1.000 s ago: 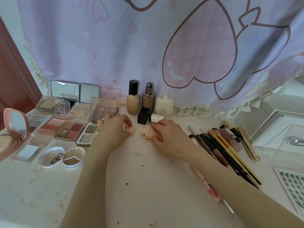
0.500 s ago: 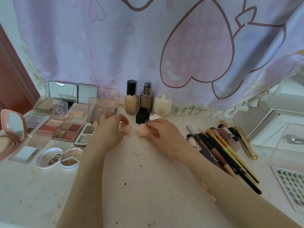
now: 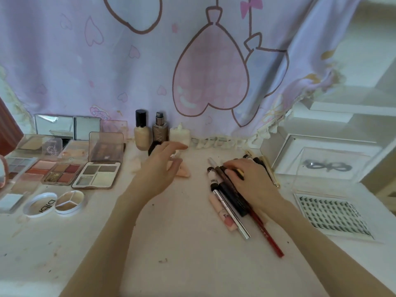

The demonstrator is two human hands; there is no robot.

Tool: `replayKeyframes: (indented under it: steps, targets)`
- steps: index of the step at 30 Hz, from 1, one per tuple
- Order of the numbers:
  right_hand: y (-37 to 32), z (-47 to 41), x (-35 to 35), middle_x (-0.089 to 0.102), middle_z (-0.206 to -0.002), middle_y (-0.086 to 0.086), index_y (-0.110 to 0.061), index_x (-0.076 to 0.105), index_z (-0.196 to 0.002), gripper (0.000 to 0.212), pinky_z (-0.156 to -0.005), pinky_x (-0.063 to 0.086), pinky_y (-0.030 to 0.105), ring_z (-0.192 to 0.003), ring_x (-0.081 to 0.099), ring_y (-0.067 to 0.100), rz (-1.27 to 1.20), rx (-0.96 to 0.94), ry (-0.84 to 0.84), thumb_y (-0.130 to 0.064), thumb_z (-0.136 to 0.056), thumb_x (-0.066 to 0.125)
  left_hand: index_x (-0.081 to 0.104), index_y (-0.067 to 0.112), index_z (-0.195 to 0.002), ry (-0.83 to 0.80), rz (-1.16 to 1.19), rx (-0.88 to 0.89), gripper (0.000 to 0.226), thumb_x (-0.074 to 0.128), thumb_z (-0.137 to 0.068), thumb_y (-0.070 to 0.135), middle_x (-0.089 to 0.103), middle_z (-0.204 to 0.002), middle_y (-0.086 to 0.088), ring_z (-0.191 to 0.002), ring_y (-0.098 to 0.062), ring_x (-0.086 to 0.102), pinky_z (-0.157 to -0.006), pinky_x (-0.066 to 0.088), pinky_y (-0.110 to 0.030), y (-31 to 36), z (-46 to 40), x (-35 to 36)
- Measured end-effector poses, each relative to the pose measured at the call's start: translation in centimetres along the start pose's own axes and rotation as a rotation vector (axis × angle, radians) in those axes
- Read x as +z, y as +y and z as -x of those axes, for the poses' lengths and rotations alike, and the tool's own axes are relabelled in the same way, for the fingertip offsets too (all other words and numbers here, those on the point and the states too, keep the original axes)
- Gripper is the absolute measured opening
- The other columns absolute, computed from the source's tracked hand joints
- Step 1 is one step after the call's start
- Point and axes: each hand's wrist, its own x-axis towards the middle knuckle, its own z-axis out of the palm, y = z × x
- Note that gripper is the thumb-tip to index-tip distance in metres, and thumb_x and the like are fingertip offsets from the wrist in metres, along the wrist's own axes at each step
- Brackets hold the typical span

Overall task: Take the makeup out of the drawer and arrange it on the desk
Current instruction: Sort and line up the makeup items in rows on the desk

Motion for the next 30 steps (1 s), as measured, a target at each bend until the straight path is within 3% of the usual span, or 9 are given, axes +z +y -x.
replayKeyframes:
  steps: [2, 4, 6, 8, 15, 20, 24, 28, 30]
  targets:
    - [0.4, 1.7, -0.8, 0.065, -0.108, 0.008, -0.011, 0.069, -0.104, 0.019, -0.08, 0.026, 0.011, -0.109, 0.051, 0.023, -0.013, -0.016, 0.024, -0.017, -0.09, 0.057, 0.058, 0.02, -0.116, -0.088, 0.057, 0.045, 0.029, 0.052, -0.091, 0.008, 0.053, -0.108, 0.009, -0.097, -0.007, 0.049, -0.083, 0.035, -0.009, 1.4, 1.6, 1.5]
    - [0.5, 3.4, -1.0, 0.064, -0.109, 0.005, -0.012, 0.071, -0.099, 0.016, -0.083, 0.023, 0.01, -0.122, 0.045, 0.021, -0.016, -0.011, 0.031, -0.017, -0.088, 0.061, 0.059, 0.02, -0.115, -0.18, 0.066, 0.099, 0.03, 0.052, -0.091, 0.005, 0.054, -0.11, 0.01, -0.1, -0.006, 0.047, -0.087, 0.035, -0.008, 2.3, 3.2, 2.9]
    - [0.6, 4.9, -0.7, 0.063, -0.104, 0.0, -0.015, 0.073, -0.094, 0.013, -0.095, 0.031, 0.022, -0.127, 0.042, 0.018, -0.042, -0.004, 0.029, -0.02, -0.086, 0.064, 0.06, 0.02, -0.116, -0.223, 0.059, 0.141, 0.032, 0.054, -0.089, 0.002, 0.054, -0.116, 0.01, -0.109, -0.005, 0.044, -0.094, 0.026, -0.004, 2.7, 4.5, 4.0]
    - [0.6, 6.2, -0.1, 0.061, -0.095, -0.004, -0.019, 0.073, -0.091, 0.013, -0.093, 0.039, 0.036, -0.11, 0.049, 0.014, -0.022, 0.008, 0.029, -0.026, -0.085, 0.064, 0.059, 0.022, -0.117, -0.216, 0.074, 0.15, 0.036, 0.056, -0.087, 0.001, 0.05, -0.117, 0.016, -0.114, -0.003, 0.041, -0.098, 0.021, -0.002, 3.0, 5.4, 4.5]
    - [-0.1, 8.6, 1.2, 0.06, -0.082, -0.002, -0.023, 0.07, -0.077, 0.033, -0.076, 0.028, 0.029, -0.082, 0.056, 0.022, 0.22, -0.149, 0.119, -0.054, -0.063, 0.069, 0.063, 0.015, -0.114, -0.269, -0.019, 0.233, 0.033, 0.063, -0.083, 0.004, 0.057, -0.118, 0.003, -0.111, -0.013, 0.042, -0.099, 0.024, -0.011, 3.0, 6.2, 5.3]
    - [0.2, 8.5, 1.7, 0.06, -0.085, -0.002, -0.021, 0.067, -0.072, 0.033, -0.074, 0.026, 0.031, -0.082, 0.055, 0.022, 0.275, -0.183, 0.128, -0.052, -0.072, 0.057, 0.067, 0.016, -0.106, -0.222, -0.065, 0.213, 0.023, 0.063, -0.083, 0.017, 0.059, -0.101, 0.001, -0.103, -0.011, 0.04, -0.089, 0.036, -0.032, 2.9, 6.3, 5.4]
    - [0.5, 8.7, 2.0, 0.061, -0.087, 0.0, -0.018, 0.069, -0.075, 0.033, -0.072, 0.029, 0.033, -0.082, 0.056, 0.023, 0.317, -0.183, 0.163, -0.044, -0.082, 0.05, 0.067, 0.014, -0.105, -0.25, -0.085, 0.185, 0.02, 0.062, -0.086, 0.017, 0.057, -0.099, 0.002, -0.098, -0.011, 0.039, -0.089, 0.037, -0.038, 3.0, 6.3, 5.4]
    - [0.1, 8.6, 1.9, 0.063, -0.088, 0.003, -0.013, 0.068, -0.081, 0.034, -0.072, 0.037, 0.033, -0.082, 0.057, 0.025, 0.218, -0.19, 0.28, -0.039, -0.087, 0.047, 0.061, 0.012, -0.108, -0.204, 0.015, 0.204, 0.023, 0.049, -0.09, 0.018, 0.05, -0.099, 0.008, -0.093, -0.005, 0.042, -0.085, 0.035, -0.019, 3.7, 6.4, 5.2]
    - [0.0, 8.5, 1.9, 0.061, -0.087, 0.006, -0.007, 0.066, -0.087, 0.03, -0.067, 0.044, 0.032, -0.078, 0.056, 0.023, 0.063, -0.209, 0.289, -0.033, -0.088, 0.051, 0.058, 0.021, -0.104, -0.156, 0.089, 0.155, 0.015, 0.052, -0.091, 0.015, 0.053, -0.094, 0.013, -0.086, 0.006, 0.044, -0.079, 0.034, -0.009, 4.1, 6.6, 5.0]
